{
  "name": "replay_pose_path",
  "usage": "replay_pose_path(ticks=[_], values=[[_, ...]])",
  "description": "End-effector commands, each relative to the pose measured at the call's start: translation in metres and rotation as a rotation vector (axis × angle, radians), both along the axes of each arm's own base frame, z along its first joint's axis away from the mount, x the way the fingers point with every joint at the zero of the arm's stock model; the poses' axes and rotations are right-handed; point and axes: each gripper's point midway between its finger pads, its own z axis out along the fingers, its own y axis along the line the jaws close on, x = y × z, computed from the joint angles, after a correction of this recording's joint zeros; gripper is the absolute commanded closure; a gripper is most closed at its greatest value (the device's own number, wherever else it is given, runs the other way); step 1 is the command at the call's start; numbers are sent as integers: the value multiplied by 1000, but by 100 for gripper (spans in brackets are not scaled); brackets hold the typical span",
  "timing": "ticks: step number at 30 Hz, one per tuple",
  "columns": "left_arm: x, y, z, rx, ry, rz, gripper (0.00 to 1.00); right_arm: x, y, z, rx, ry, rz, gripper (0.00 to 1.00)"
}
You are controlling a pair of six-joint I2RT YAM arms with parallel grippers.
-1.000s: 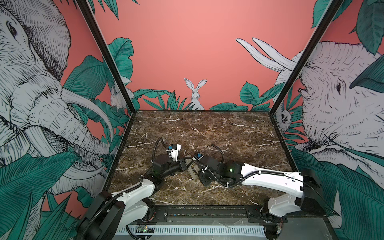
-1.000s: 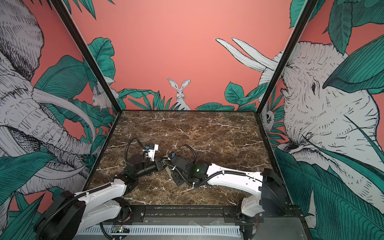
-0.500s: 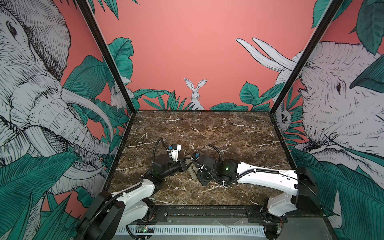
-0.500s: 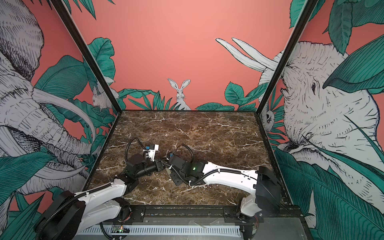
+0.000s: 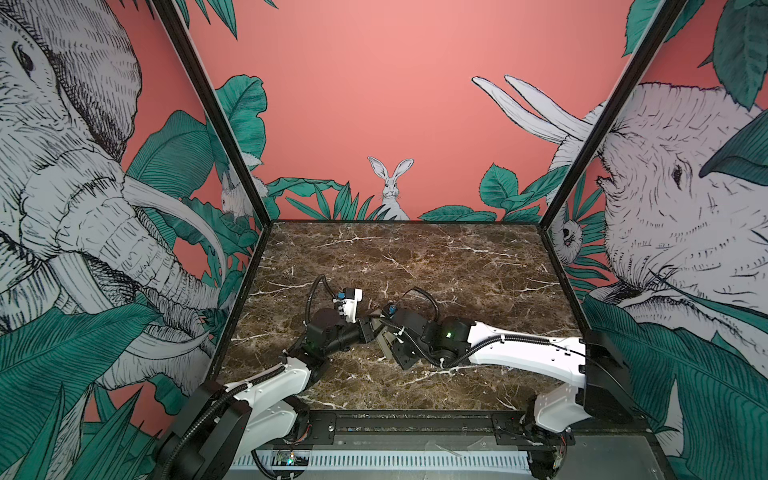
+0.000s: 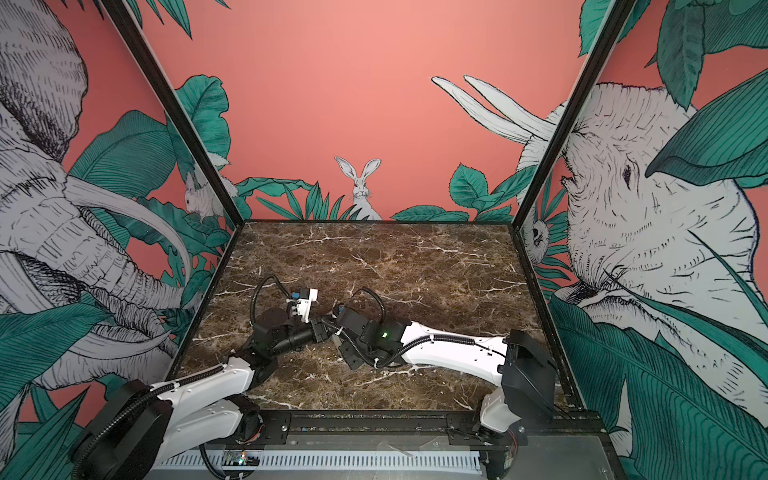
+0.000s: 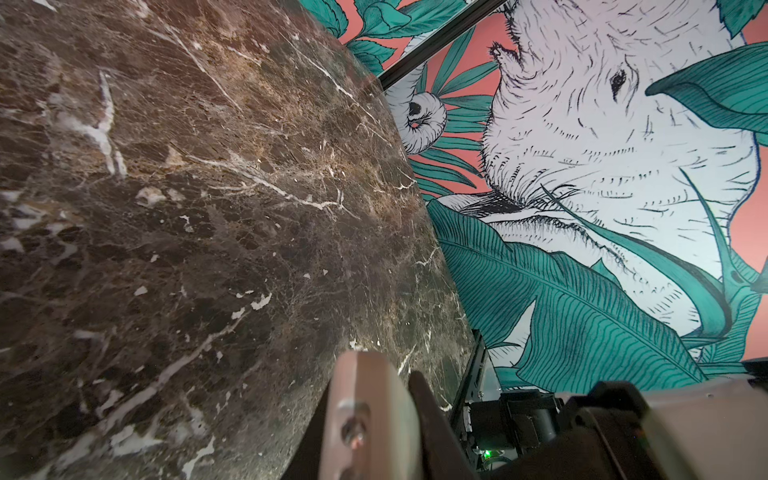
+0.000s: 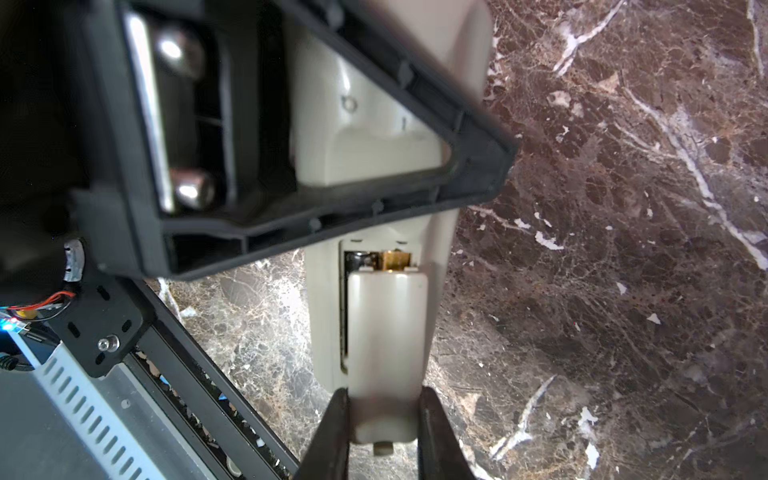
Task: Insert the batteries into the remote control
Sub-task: 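Lower the cover onto the remote's battery compartment with the right gripper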
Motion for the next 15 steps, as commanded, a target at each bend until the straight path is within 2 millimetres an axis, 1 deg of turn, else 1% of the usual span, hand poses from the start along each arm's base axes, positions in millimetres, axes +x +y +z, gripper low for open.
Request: replay_pose_path(ticks=[1,15], values=[[-4,-3,7,-25,-39,-21,100,6,10,6,30,-7,6,83],[-6,-4,7,-32,-35,-28,100,10,14,2,37,-1,10,84]])
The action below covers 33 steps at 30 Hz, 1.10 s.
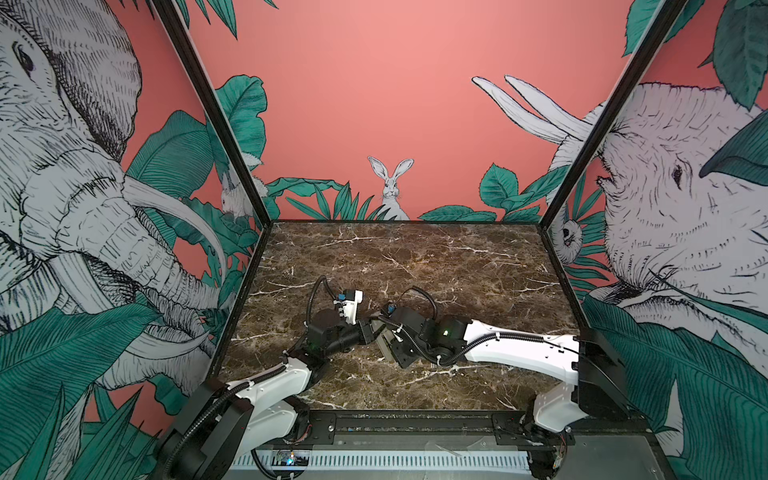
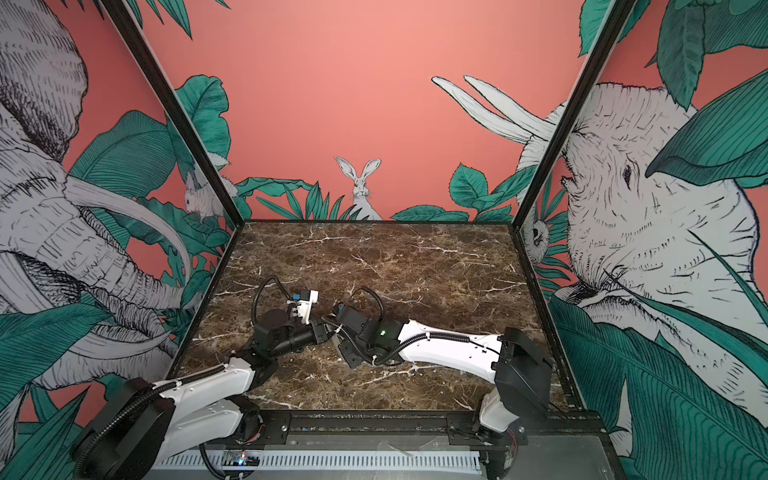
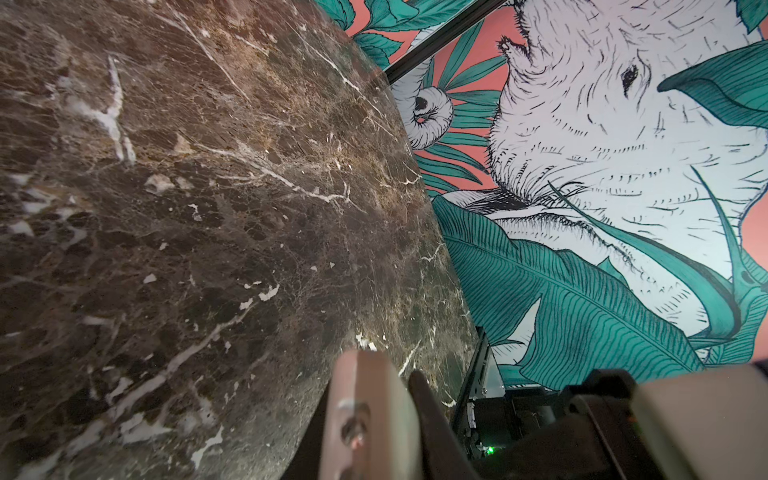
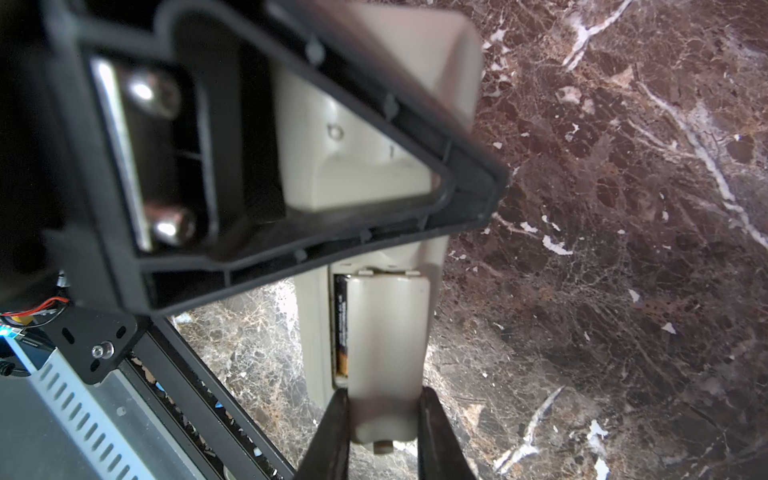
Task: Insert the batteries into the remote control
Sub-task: 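Lower the cover onto the remote's battery compartment with the right gripper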
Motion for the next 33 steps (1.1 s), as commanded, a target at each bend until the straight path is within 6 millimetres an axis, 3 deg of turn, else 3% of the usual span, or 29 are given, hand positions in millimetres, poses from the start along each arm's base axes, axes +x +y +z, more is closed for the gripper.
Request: replay_pose_path(ticks=[1,13,14,19,33], values=[[-4,-4,14,-41,-50,-26,100,6,11,8,36,-11,7,84],[-4,-4,13,-40,-49,-25,100,4,17,13,53,-2,27,85],[-4,-3,13,-39,-48,-24,100,4,17,3,29,9,28,85],[-5,-4,13,-40,-49,-27,100,5,18,2,26,8,26,85],[-10,-4,22,-68,-47,-34,100,13,21,8,28,-20,14,72]])
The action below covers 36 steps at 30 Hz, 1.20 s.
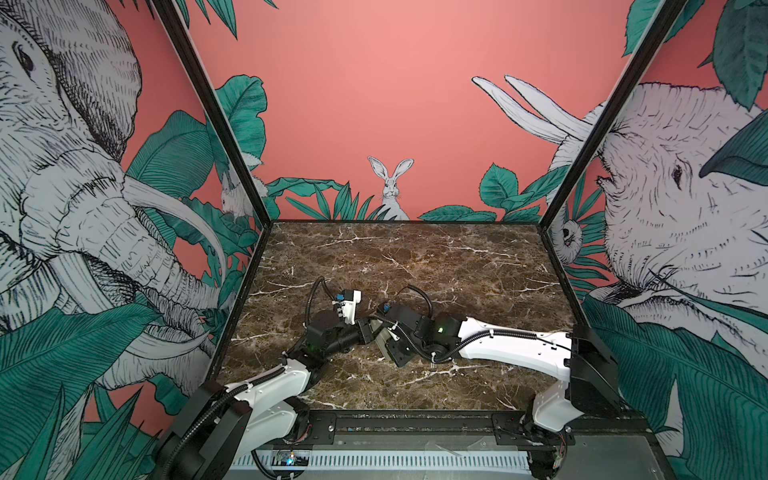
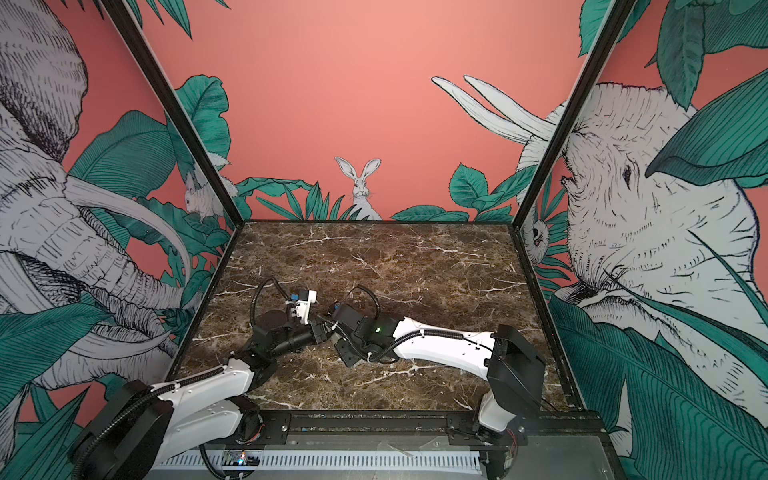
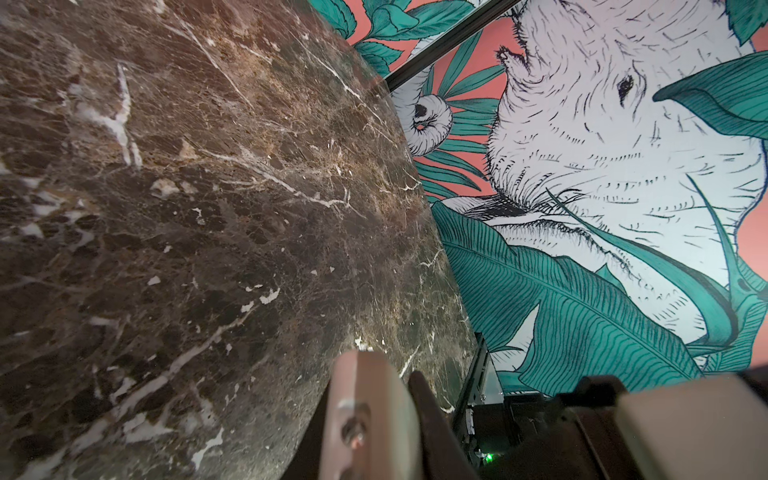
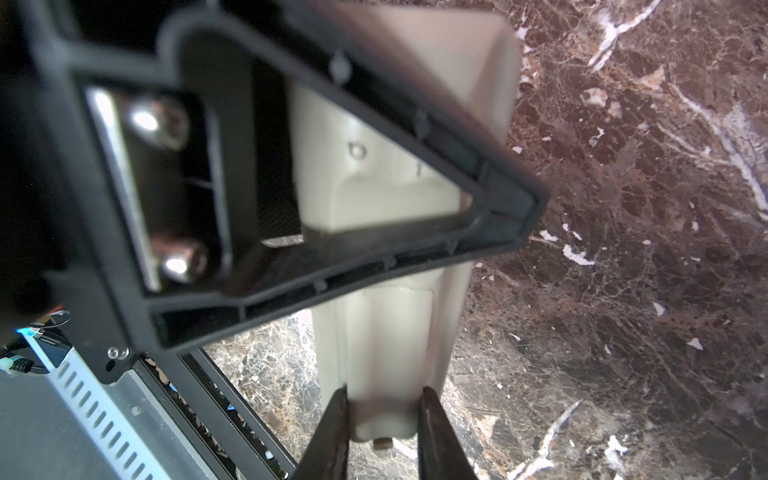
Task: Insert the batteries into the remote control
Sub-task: 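Lower the cover onto the remote's battery compartment with the right gripper, then open the right gripper to release the cover on the remote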
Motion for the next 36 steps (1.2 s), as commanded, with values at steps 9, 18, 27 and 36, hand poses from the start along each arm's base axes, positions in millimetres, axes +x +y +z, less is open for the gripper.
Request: replay_pose_path(ticks=[9,18,27,36], values=[[-9,-7,20,-83,-29,-45,100,14,10,13,24,-57,-7,62],[-9,-7,21,-78,-28,-45,100,15,10,21,40,-82,2,50],[-10,-6,18,-60,-28,-47,100,12,4,43,83,-111,-4,37],[-12,-4,19,-53,-31,-47,100,-2,-14,46,75,-102,-16,34]])
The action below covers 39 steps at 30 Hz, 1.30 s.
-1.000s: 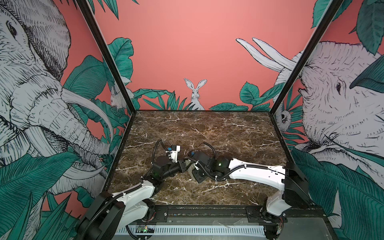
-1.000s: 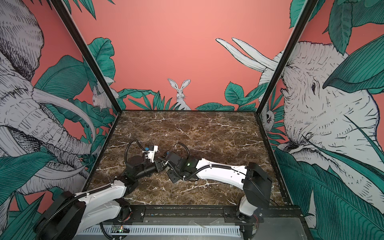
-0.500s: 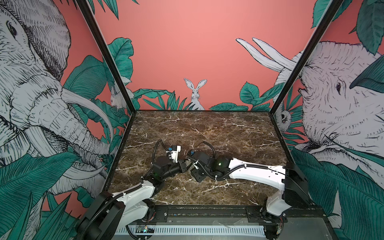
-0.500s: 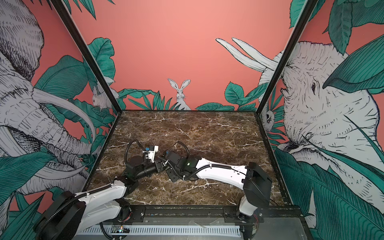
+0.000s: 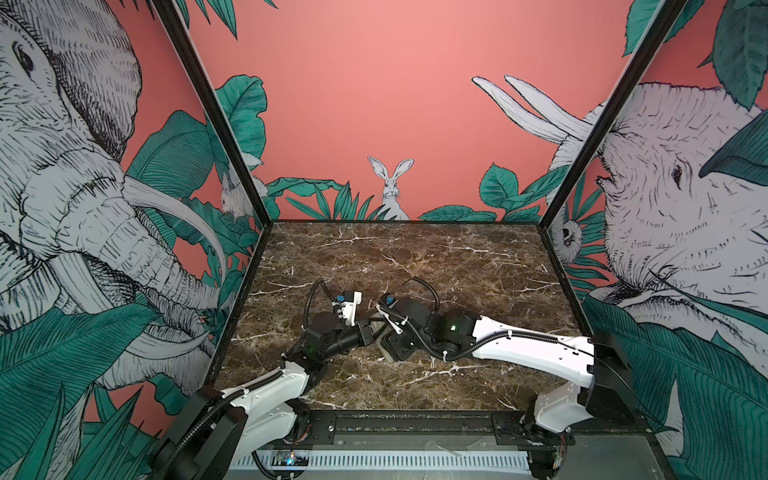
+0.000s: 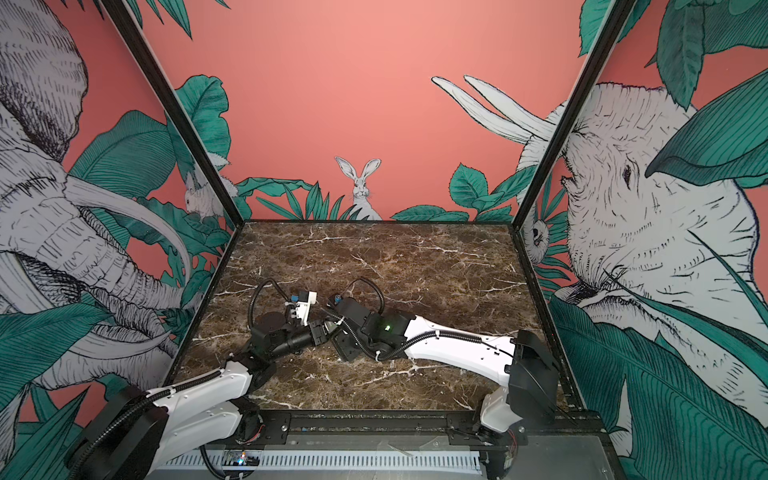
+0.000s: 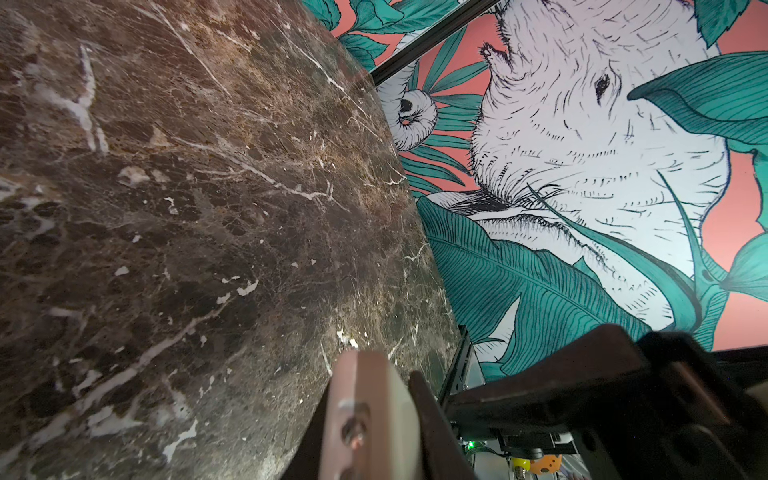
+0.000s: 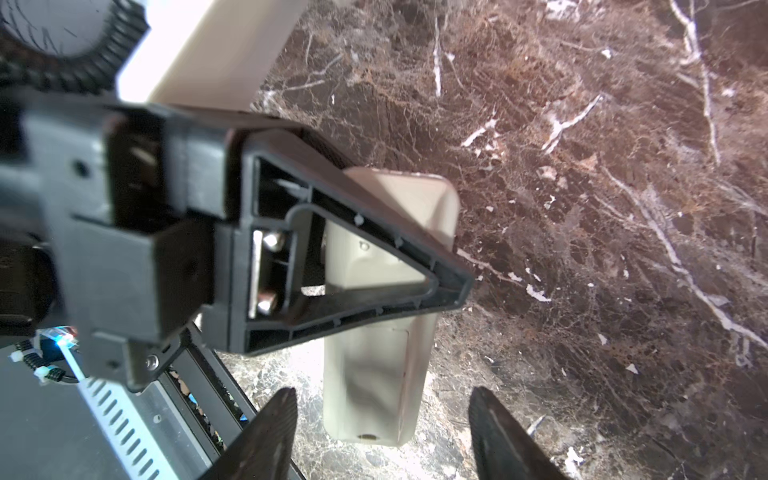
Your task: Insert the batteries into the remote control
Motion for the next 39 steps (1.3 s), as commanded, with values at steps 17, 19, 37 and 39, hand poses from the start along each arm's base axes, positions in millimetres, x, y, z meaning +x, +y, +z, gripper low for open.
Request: replay_pose_path(ticks=[17,19,37,39], values=[[-5,-2,13,-29,-40,-25,100,6,-25,-10,-4,-11,-92,33],[-5,-2,15,-31,-43,-27,100,6,-24,-13,-5,-6,-90,33],[-7,-2,15,-30,-44,-30,100,5,-26,-26,-27,14,-92,35],[-7,-2,15,-31,-44,-29,100,6,-27,-27,-34,14,-93,35]])
